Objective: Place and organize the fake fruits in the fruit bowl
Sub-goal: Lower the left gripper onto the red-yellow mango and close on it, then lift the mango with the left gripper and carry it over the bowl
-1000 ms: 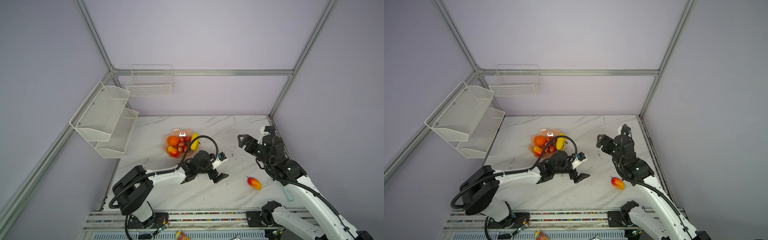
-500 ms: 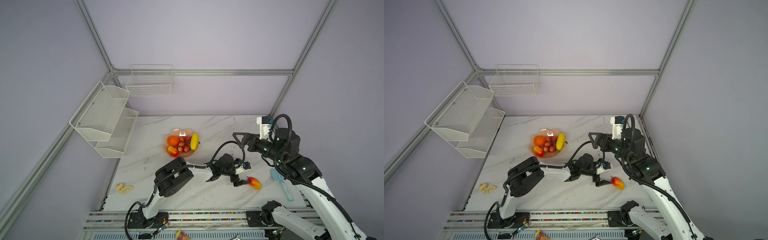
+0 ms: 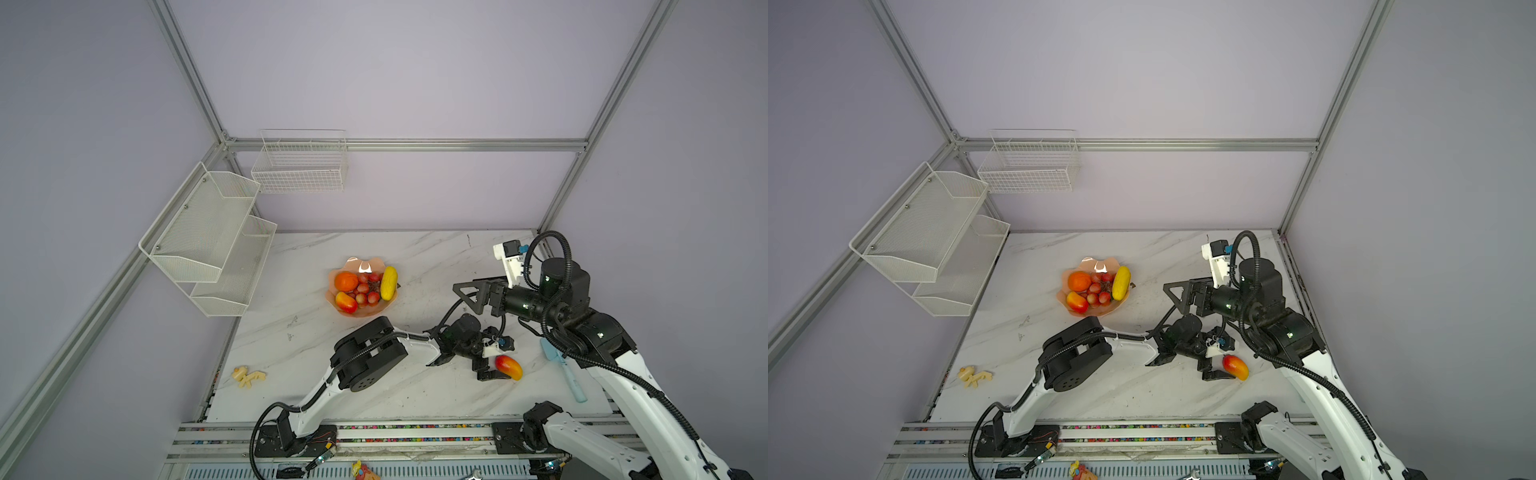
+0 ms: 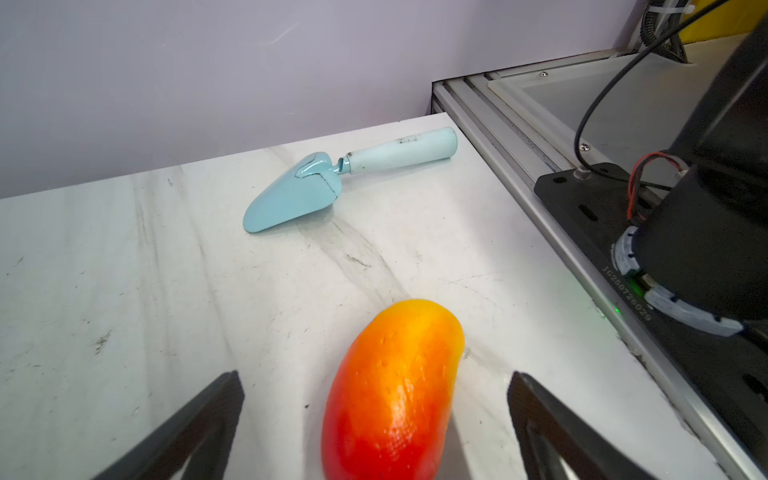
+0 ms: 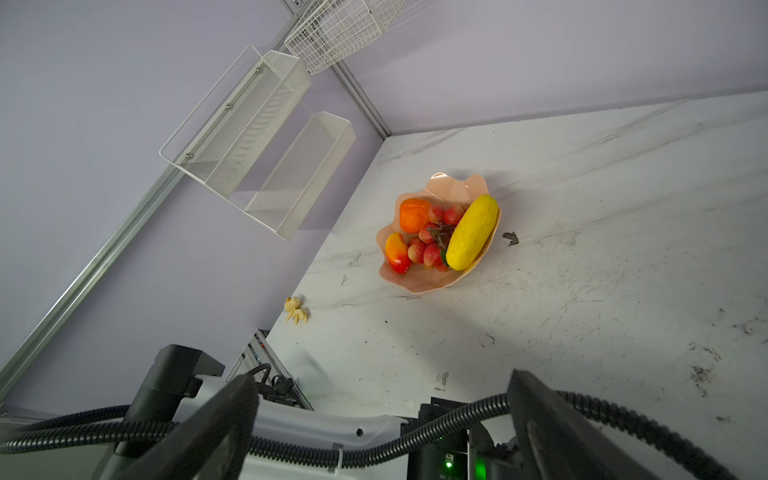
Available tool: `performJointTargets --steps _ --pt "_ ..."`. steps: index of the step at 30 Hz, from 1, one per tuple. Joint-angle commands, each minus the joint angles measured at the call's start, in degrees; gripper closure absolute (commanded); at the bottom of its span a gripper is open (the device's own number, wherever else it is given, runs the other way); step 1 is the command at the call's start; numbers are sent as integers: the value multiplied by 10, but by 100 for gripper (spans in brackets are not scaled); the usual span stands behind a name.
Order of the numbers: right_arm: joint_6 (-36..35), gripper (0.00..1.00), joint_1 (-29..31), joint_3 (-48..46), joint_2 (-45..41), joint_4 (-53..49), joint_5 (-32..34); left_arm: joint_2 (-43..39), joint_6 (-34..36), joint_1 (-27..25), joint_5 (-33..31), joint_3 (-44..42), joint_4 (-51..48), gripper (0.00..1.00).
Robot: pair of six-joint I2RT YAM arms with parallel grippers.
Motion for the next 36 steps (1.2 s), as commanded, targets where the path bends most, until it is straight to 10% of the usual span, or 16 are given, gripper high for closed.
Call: performJointTargets --steps 1,16,29,36 --pt "-8 3 -1 -12 -4 17 -10 9 17 -4 6 57 10 1" --pt "-13 3 -1 -20 2 20 -3 37 51 -24 21 88 -50 15" --pt "-5 3 0 -22 4 25 7 21 63 -23 -15 66 -57 56" --pt "11 3 -1 -15 15 44 94 -66 -63 27 -10 -60 64 69"
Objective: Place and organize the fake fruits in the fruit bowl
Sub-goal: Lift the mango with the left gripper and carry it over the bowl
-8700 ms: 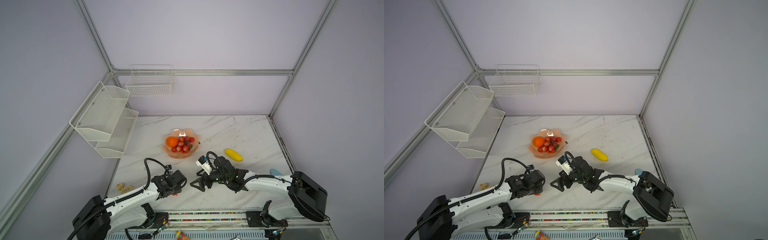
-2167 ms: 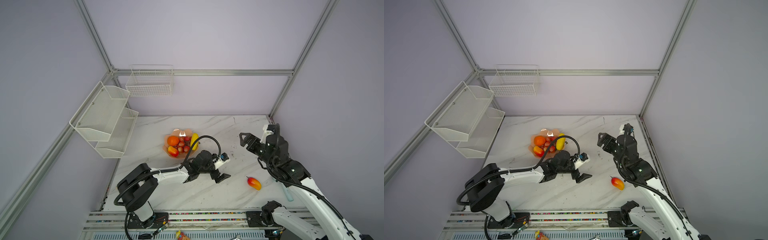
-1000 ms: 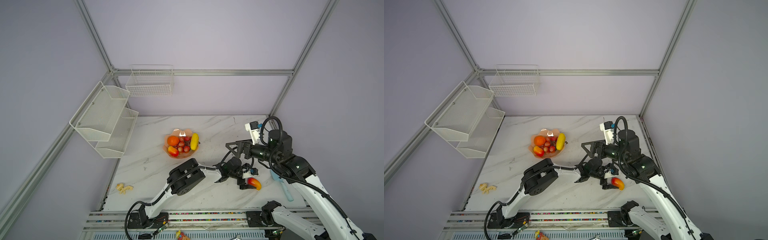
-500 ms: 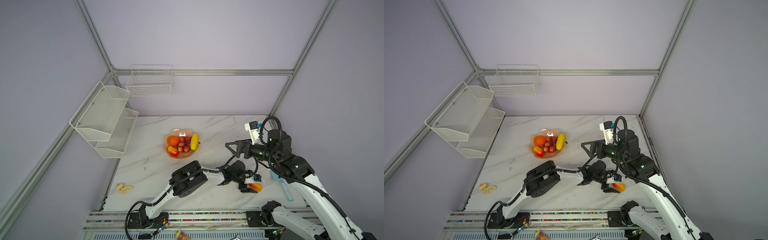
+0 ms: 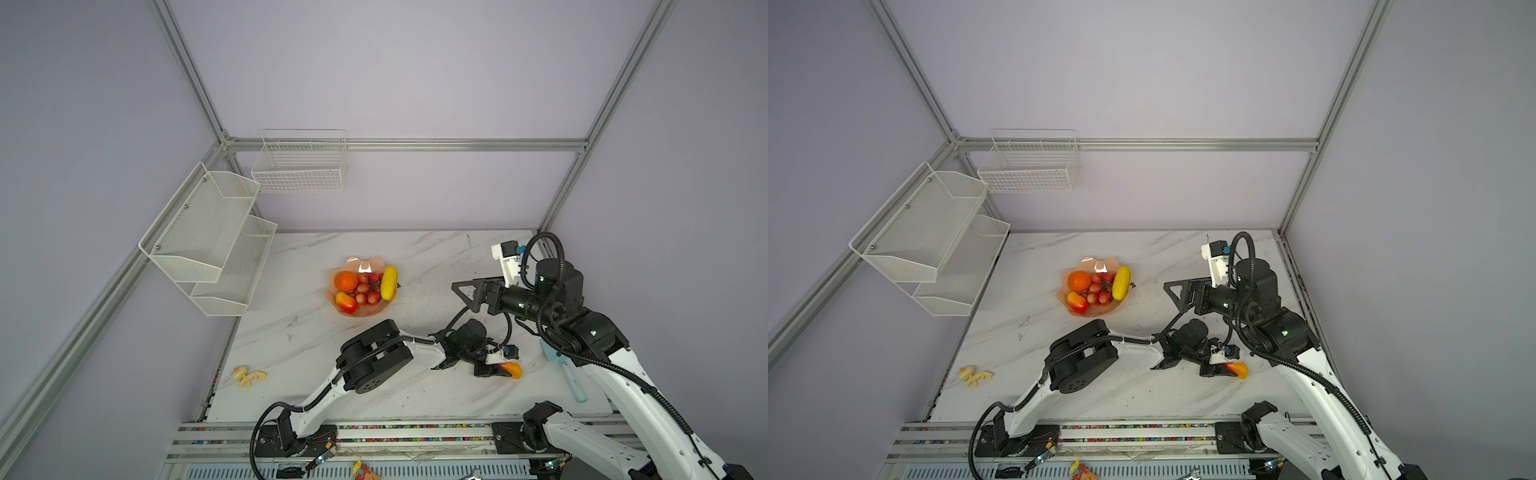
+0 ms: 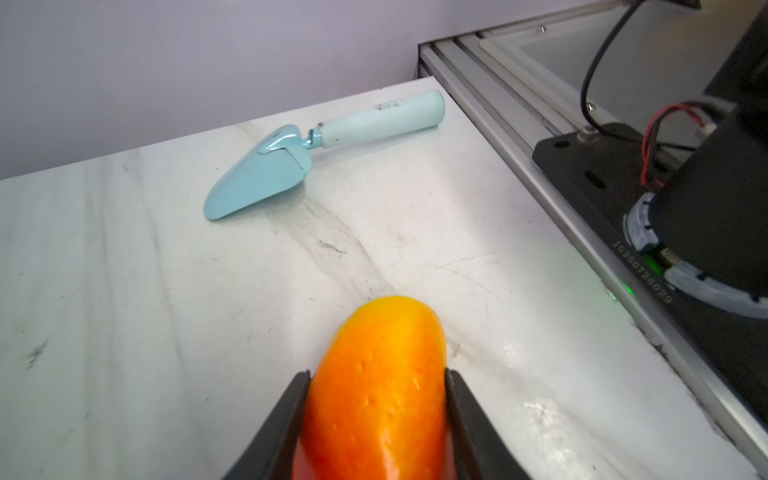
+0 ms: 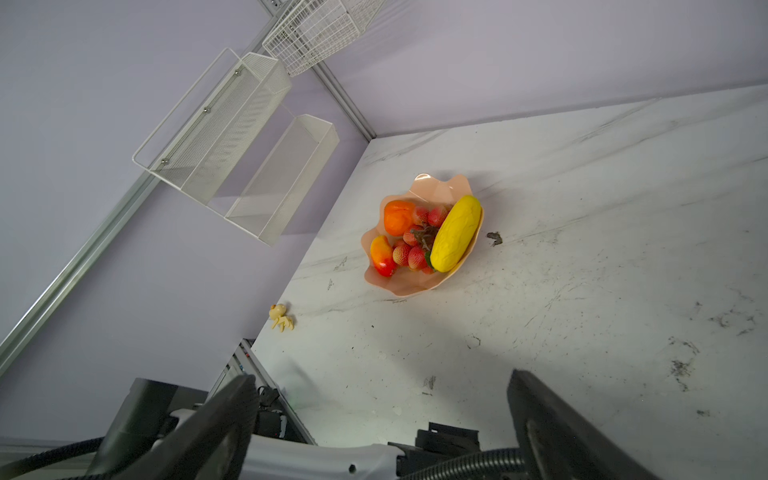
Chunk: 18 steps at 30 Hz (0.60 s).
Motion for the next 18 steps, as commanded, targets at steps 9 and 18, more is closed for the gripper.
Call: performJointTargets --steps 9,18 --pt "16 3 -10 5 46 96 153 -280 -132 104 -123 -271 142 71" --pt "-3 3 -20 -99 63 201 11 -519 -112 142 -361 -380 -27 71"
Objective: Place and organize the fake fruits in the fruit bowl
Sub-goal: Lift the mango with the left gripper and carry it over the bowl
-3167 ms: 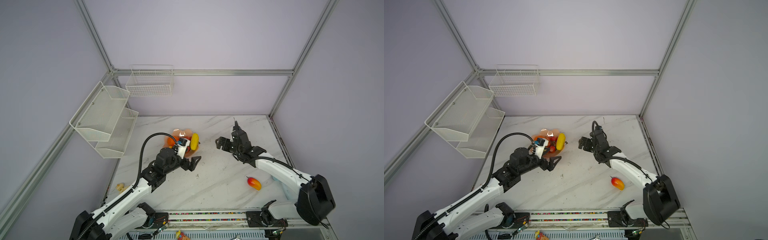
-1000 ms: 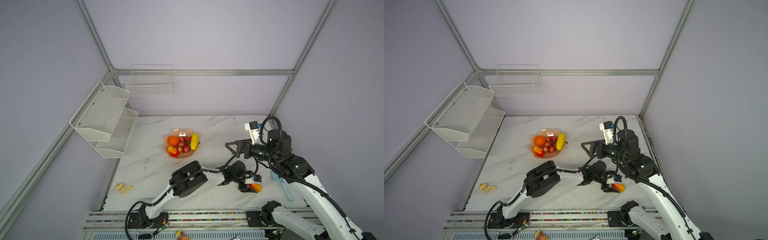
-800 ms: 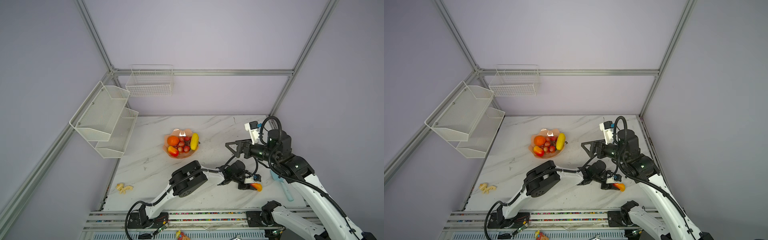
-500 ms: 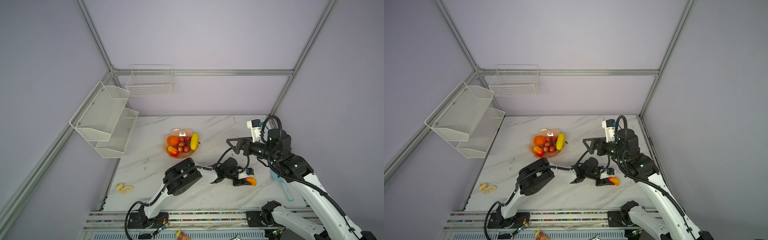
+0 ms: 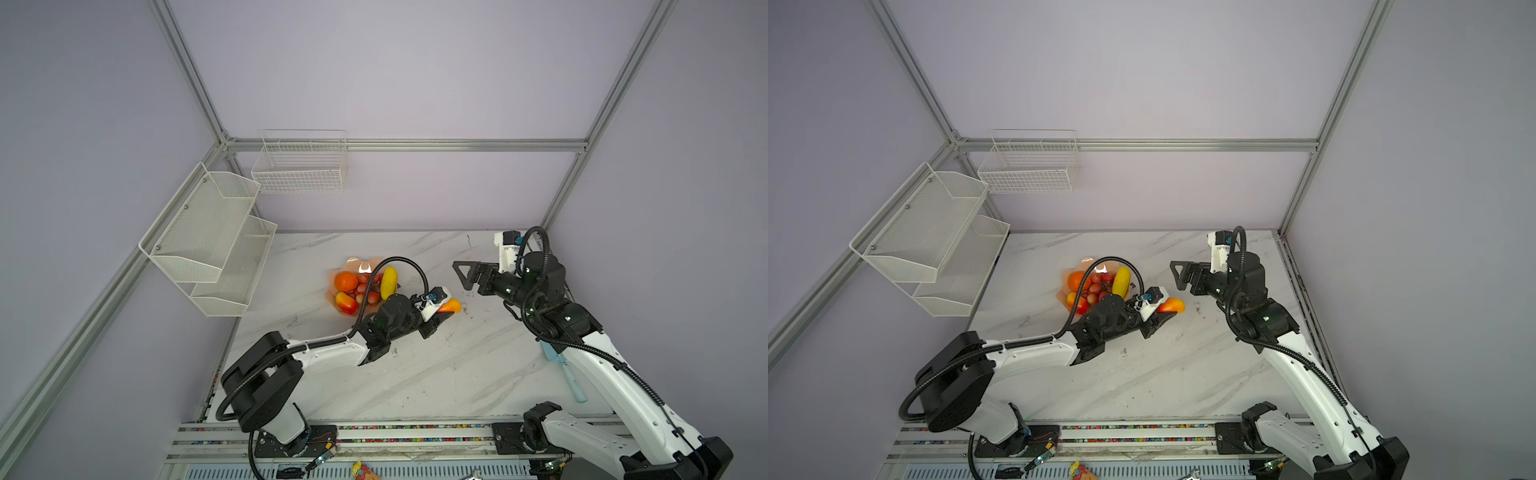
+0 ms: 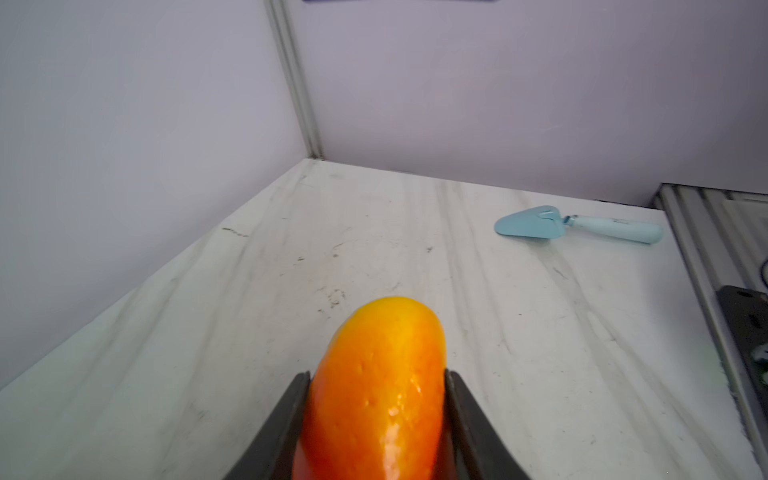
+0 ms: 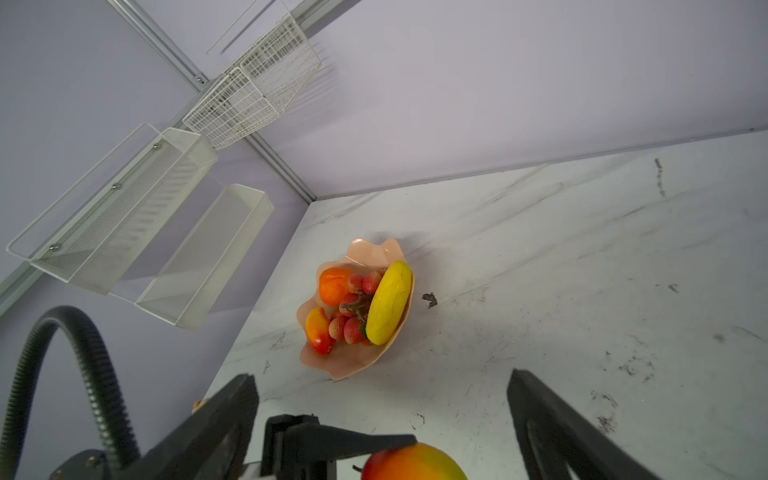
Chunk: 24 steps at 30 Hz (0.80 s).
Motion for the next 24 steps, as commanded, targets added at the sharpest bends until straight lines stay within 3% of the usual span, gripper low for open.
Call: performJointTargets --steps 1,5,10,16,24 --pt "-7 3 0 -52 13 61 -92 -90 4 14 -124 -39 -83 71" --pt "-6 3 11 -91 53 92 -152 -160 -1 51 -176 -62 -160 71" --pt "0 3 69 -94 97 136 -146 -204 -15 111 -201 -82 -222 71" --pt "14 2 108 -92 141 175 -132 -188 -33 167 -205 -84 -257 71" --pt "13 3 112 -87 144 170 -121 -124 -45 224 -151 -71 -256 71"
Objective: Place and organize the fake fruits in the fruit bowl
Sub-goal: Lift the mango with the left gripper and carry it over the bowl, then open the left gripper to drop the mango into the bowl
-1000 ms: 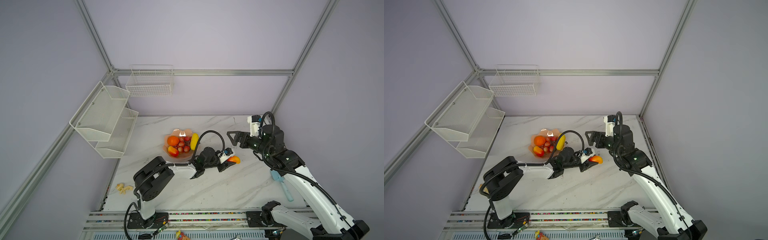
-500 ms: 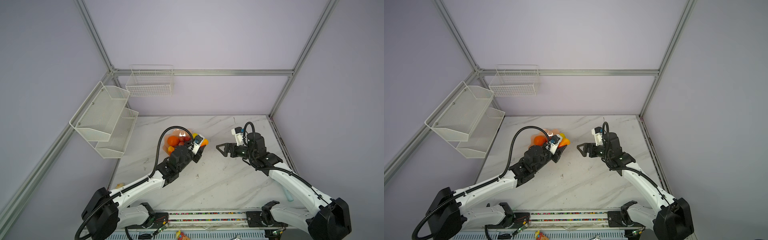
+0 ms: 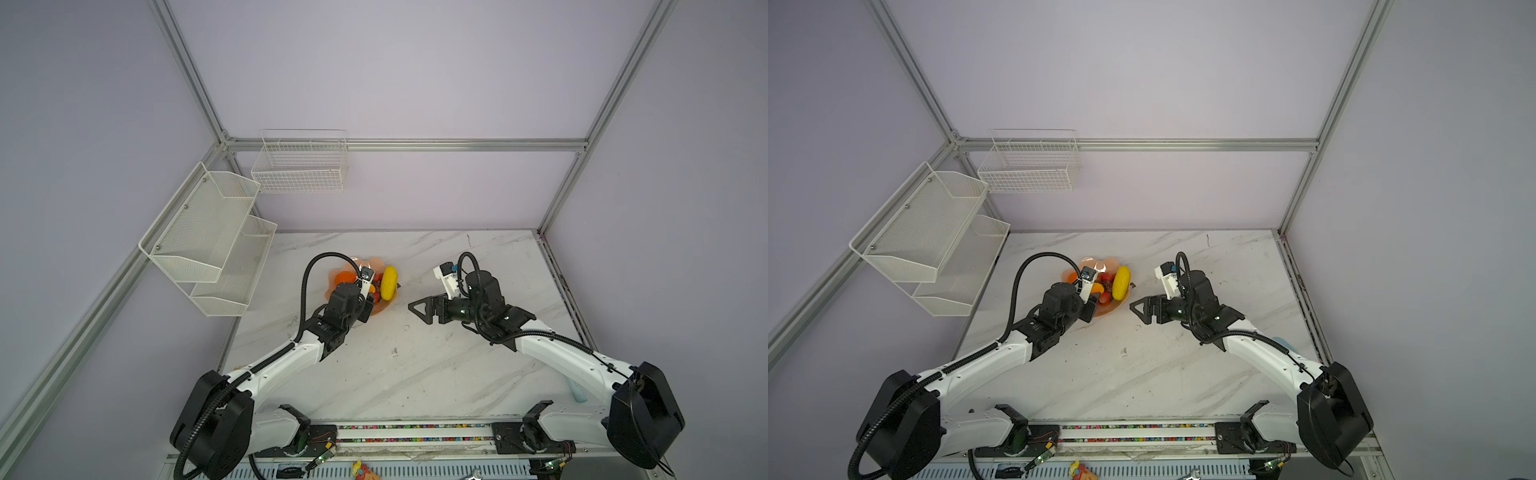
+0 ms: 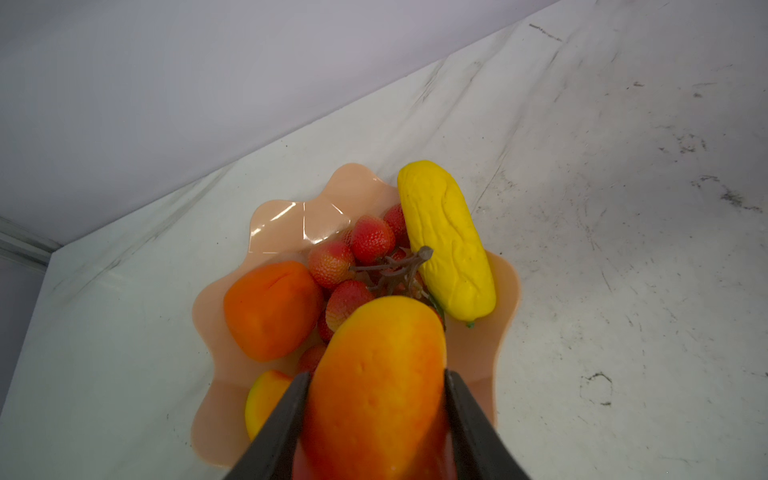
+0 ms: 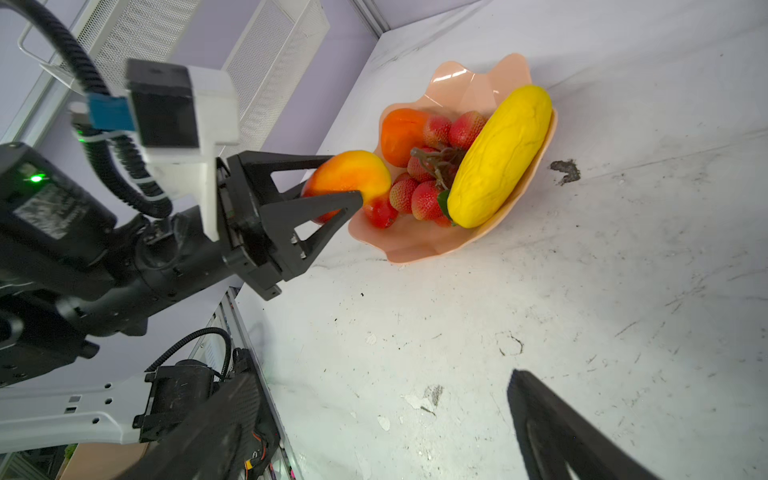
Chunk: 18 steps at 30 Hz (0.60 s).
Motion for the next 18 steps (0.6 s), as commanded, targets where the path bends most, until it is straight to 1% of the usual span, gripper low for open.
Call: performJointTargets --steps 1,11,15,18 --pt "2 3 3 13 -4 15 3 13 -13 15 29 -7 0 71" --pt "2 3 3 12 10 20 6 46 -24 24 64 2 -3 68" --pt "2 3 3 11 13 24 7 61 -34 25 51 17 -26 61" --pt "2 3 3 11 17 24 7 73 -37 26 38 37 -54 59"
